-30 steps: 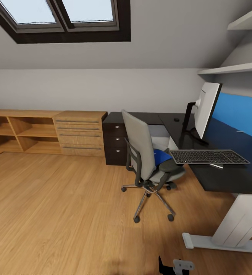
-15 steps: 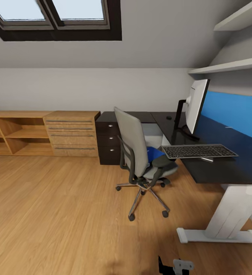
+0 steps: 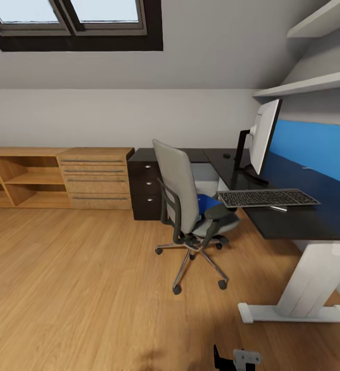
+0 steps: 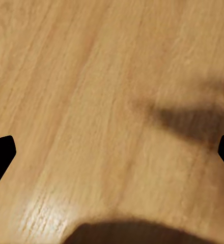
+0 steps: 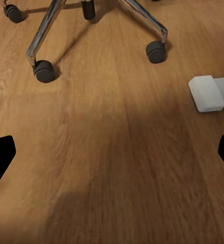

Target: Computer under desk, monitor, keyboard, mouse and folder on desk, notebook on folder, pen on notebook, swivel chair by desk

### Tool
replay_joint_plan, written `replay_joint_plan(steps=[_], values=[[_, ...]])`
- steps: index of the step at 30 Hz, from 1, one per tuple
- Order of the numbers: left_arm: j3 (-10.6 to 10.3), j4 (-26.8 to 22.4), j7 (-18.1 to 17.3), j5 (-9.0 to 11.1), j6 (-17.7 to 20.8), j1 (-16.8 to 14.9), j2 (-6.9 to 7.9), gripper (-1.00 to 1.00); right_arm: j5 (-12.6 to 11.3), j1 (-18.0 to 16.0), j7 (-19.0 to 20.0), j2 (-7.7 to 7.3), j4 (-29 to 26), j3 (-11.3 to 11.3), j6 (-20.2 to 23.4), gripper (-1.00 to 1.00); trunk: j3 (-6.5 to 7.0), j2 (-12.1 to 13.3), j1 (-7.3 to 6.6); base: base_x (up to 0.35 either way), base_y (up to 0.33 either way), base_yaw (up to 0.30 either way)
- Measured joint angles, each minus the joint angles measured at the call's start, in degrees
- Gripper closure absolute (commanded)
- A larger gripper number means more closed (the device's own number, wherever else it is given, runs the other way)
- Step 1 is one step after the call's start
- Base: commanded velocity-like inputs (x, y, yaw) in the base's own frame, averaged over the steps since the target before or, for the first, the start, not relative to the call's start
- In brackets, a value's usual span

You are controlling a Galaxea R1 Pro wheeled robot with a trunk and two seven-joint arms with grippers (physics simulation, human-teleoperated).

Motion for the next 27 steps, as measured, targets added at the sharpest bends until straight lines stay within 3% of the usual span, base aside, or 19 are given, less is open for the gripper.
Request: replay_joint_plan(steps=[1, 3, 5, 10, 21, 25, 27], values=[[0.03, 0.01, 0.06, 0.0, -0.06, 0.0, 0.0, -1.0, 0.03, 0.0, 0.01, -0.02, -0.03, 0.06, -0.15, -1.0, -0.18, -0.4, 0.22, 0.0, 0.0, 0.0], [0.03, -5.99, -0.07, 0.04, 1.52, -0.01, 0.0, -1.0, 1.0, -0.22, 0.18, -0.34, -2.14, 0.23, -1.67, -1.0, -0.53, -1.2, 0.66, 0.0, 0.0, 0.0], [-0.04, -13.67, -0.04, 0.16, 9.41, -0.04, -0.16, -1.0, 1.33, -1.95, -0.43, -0.42, -2.49, 0.21, -1.32, -1.0, -0.88, -2.0, 1.1, 0.0, 0.0, 0.0], [-0.07, -19.24, 0.02, 0.08, 17.12, -0.77, -0.57, -1.0, 1.36, -6.62, -2.03, -0.47, -2.2, 0.16, 1.25, -1.0, -1.78, -4.01, 2.2, 0.0, 0.0, 0.0], [-0.02, -23.34, 0.74, 0.52, 22.97, -10.85, -2.02, -1.0, 1.02, -18.19, -3.37, -2.4, -0.61, -0.11, 9.84, -1.0, -3.75, -8.42, 4.62, 0.0, 0.0, 0.0], [-0.02, -23.51, 1.21, 2.29, 24.61, -13.59, -2.38, -1.0, 0.95, -22.04, -3.46, -2.69, 0.63, -0.15, 11.61, -1.0, -4.47, -10.02, 5.49, 0.0, 0.0, 0.0], [-0.06, -23.55, 1.38, 4.46, 25.72, -15.3, -2.5, -1.0, 0.93, -24.56, -3.62, -2.78, 1.23, -0.2, 12.55, -1.0, -4.83, -10.82, 5.93, 0.0, 0.0, 0.0]])
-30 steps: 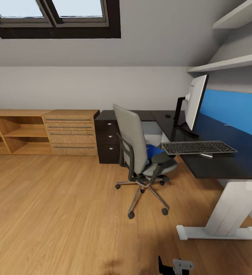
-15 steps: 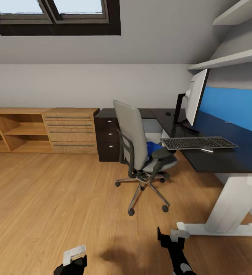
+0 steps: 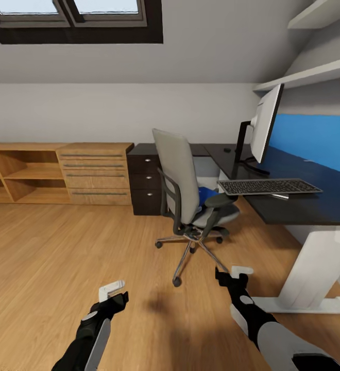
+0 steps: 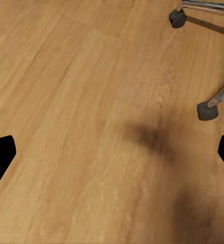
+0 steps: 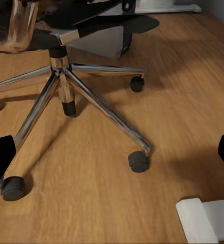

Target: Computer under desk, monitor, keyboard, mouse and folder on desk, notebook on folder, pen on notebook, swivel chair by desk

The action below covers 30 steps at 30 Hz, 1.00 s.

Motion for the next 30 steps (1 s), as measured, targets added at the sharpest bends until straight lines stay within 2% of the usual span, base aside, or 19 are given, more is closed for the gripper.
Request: replay_joint_plan(steps=[3, 6, 13, 16, 18, 19, 20, 21, 24, 26, 27, 28, 30], values=[[-0.02, -0.3, 0.1, 1.91, 0.67, -1.28, -0.06, -1.0, -0.02, -1.76, -0.49, -0.05, 0.39, -0.03, 1.24, -1.0, -0.54, -1.2, 0.66, 0.0, 0.0, 0.0], [-0.08, -2.46, 0.2, 3.27, 1.5, -2.11, -0.18, -1.0, -0.03, -3.21, -1.07, -0.08, 0.47, -0.04, 4.12, -1.0, -1.2, -1.27, 0.75, 0.0, 0.0, 0.0], [-0.18, -8.45, 0.12, 4.17, 5.54, -2.6, -0.36, -1.0, -0.13, -4.62, -1.42, -0.12, 0.21, -0.06, 6.97, -1.0, -2.76, -1.36, 0.93, 0.0, 0.0, 0.0], [-0.22, -9.4, 0.05, 4.24, 6.75, -2.68, -0.38, -1.0, -1.08, -4.98, -1.56, -0.04, 0.47, -0.47, 7.47, -1.0, -3.42, -1.4, 1.01, 0.0, 0.0, 0.0], [-0.22, -11.43, -0.04, 4.26, 7.16, -2.45, -0.26, -1.0, -2.58, -5.1, -1.7, -0.03, 0.56, -1.21, 7.72, -1.0, -3.87, -1.43, 1.06, 0.0, 0.0, 0.0], [-0.23, -16.44, -0.16, 4.25, 7.47, -0.8, -0.18, -1.0, -4.5, -5.17, -1.76, -0.36, 0.52, -1.8, 7.98, -1.0, -4.09, -1.45, 1.08, 0.0, 0.0, 0.0], [-0.26, -18.77, -0.2, 4.26, 7.57, 0.32, -0.13, -1.0, -5.29, -5.18, -1.75, -0.61, 0.51, -1.93, 8.04, -1.0, -4.31, -1.46, 1.11, 0.0, 0.0, 0.0], [-0.47, -22.05, -0.27, 4.24, 7.51, 3.0, -0.05, -1.0, -6.65, -5.2, -1.82, -1.15, 0.52, -2.18, 8.14, -1.0, -4.54, -1.47, 1.14, 0.0, 0.0, 0.0], [-1.92, -26.09, -0.44, 4.27, 7.53, 9.33, 0.08, -1.0, -9.19, -5.22, -1.83, -2.03, 0.51, -2.24, 8.23, -1.0, -5.2, -1.51, 1.22, 0.0, 0.0, 0.0], [-3.47, -26.86, -0.56, 4.27, 7.54, 10.51, 0.07, -1.0, -9.63, -5.23, -1.82, -2.16, 0.4, -2.22, 8.02, -1.0, -5.64, -1.54, 1.27, 0.0, 0.0, 0.0], [-5.34, -27.22, -0.52, 4.32, 7.5, 11.05, 0.08, -1.0, -9.96, -5.23, -1.82, -2.24, 0.27, -2.28, 7.37, -1.0, -5.86, -1.55, 1.29, 0.0, 0.0, 0.0], [-5.93, -27.31, -0.5, 4.27, 7.48, 11.17, 0.09, -1.0, -10.04, -5.23, -1.82, -2.26, 0.22, -2.28, 6.94, -1.0, -6.08, -1.56, 1.32, 0.0, 0.0, 0.0], [-7.44, -27.52, -0.47, 4.26, 7.42, 11.49, 0.09, -1.0, -10.34, -5.23, -1.8, -2.22, 0.16, -2.25, 3.33, -1.0, -6.53, -1.59, 1.37, 0.0, 0.0, 0.0]])
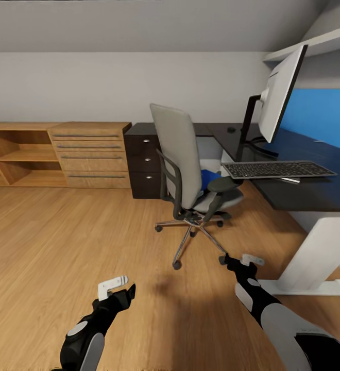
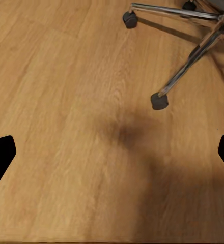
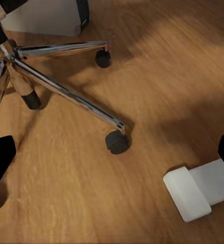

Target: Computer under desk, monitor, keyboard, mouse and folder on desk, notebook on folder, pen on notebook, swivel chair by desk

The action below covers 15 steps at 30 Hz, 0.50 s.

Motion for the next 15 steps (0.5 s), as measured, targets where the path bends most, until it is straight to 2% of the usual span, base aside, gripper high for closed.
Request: replay_joint_plan(steps=[3, 5, 7, 10, 15], values=[[-0.56, -0.02, 0.08, -0.05, 0.02, 0.13, 0.06, -1.0, 0.2, 0.0, 0.31, 0.04, 0.17, 0.2, -2.84, -1.0, -0.67, -0.04, 0.08, 0.0, 0.0, 0.0], [-0.58, 0.0, 0.09, -0.08, 0.07, 0.15, 0.11, -1.0, 0.3, 0.04, 0.47, 0.0, 0.07, 0.21, -3.58, -1.0, -0.67, -0.04, 0.07, 0.0, 0.0, 0.0], [-0.54, 0.19, 0.21, -0.23, 0.13, 0.15, 0.2, -1.0, 0.36, 0.07, 0.64, -0.07, 0.18, 0.21, -7.0, -1.0, -0.67, -0.04, 0.07, 0.0, 0.0, 0.0], [-0.48, 0.42, 0.25, -0.28, 0.1, 0.16, 0.27, -1.0, 0.41, 0.08, 0.67, -0.05, 0.25, 0.23, -8.01, -1.0, -0.67, -0.04, 0.07, 0.028, 0.0, 0.0], [-0.41, 0.74, 0.28, -0.28, 0.14, 0.16, 0.71, -1.0, 0.53, 0.09, 0.62, -0.06, 0.44, 0.28, -9.21, -1.0, -0.67, -0.05, 0.04, 0.263, 0.0, 0.0]])
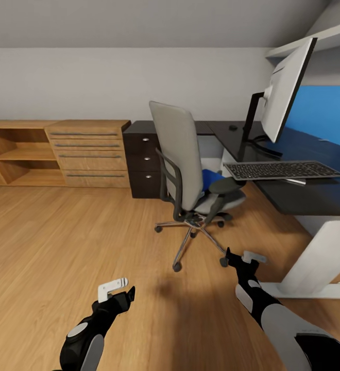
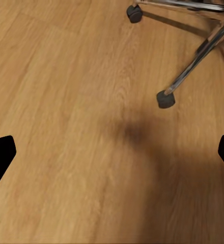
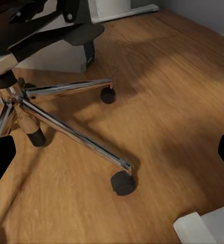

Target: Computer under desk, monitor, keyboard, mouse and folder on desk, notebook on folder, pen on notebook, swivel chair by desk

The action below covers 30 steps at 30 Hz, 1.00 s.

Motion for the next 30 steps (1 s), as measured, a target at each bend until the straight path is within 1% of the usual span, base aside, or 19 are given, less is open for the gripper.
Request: replay_joint_plan(steps=[5, 15, 16, 19, 21, 24, 26, 30], values=[[0.01, 0.05, 0.0, 0.0, 0.01, 0.0, 0.06, -1.0, 0.01, 0.0, -0.01, -0.12, 0.02, 0.0, -0.35, -1.0, 0.0, 0.0, 0.01, 0.252, 0.0, 0.0], [0.04, 0.52, 0.05, 0.02, 0.01, 0.0, 0.08, -1.0, 0.03, 0.0, -0.3, -0.37, -0.21, 0.07, -0.24, -1.0, 0.0, 0.0, 0.01, 0.162, 0.0, 0.0], [0.2, 0.59, 0.11, 0.0, -0.01, 0.0, 0.09, -1.0, 0.0, -0.02, -0.41, -1.11, -0.31, 0.01, -0.11, -1.0, 0.0, 0.0, 0.02, 0.055, 0.0, 0.0], [0.29, 0.62, 0.15, 0.0, -0.03, 0.0, 0.09, -1.0, 0.02, -0.05, -0.48, -2.0, -0.36, 0.01, 0.01, -1.0, 0.0, 0.0, 0.03, 0.034, 0.0, 0.0], [0.72, 0.65, 0.15, 0.0, -0.02, 0.0, 0.09, -1.0, 0.0, -0.15, -0.55, -3.11, -0.43, -0.02, 0.1, -1.0, 0.0, 0.0, 0.03, 0.01, 0.0, 0.0], [1.97, 0.65, 0.11, 0.05, -0.01, 0.0, 0.09, -1.0, 0.01, -0.99, -0.65, -4.01, -0.41, 0.01, 0.14, -1.0, 0.0, 0.0, 0.03, 0.004, 0.0, 0.0], [2.38, 0.65, 0.1, 0.07, -0.02, 0.0, 0.09, -1.0, -0.03, -1.38, -0.69, -4.69, -0.18, -0.01, 0.18, -1.0, 0.0, 0.0, 0.03, 0.01, 0.0, 0.0], [2.68, 0.65, 0.08, 0.08, -0.04, 0.0, 0.09, -1.0, -0.09, -1.66, -0.71, -5.2, -0.02, 0.01, 0.22, -1.0, 0.0, 0.0, 0.01, 0.148, 0.0, 0.0]])
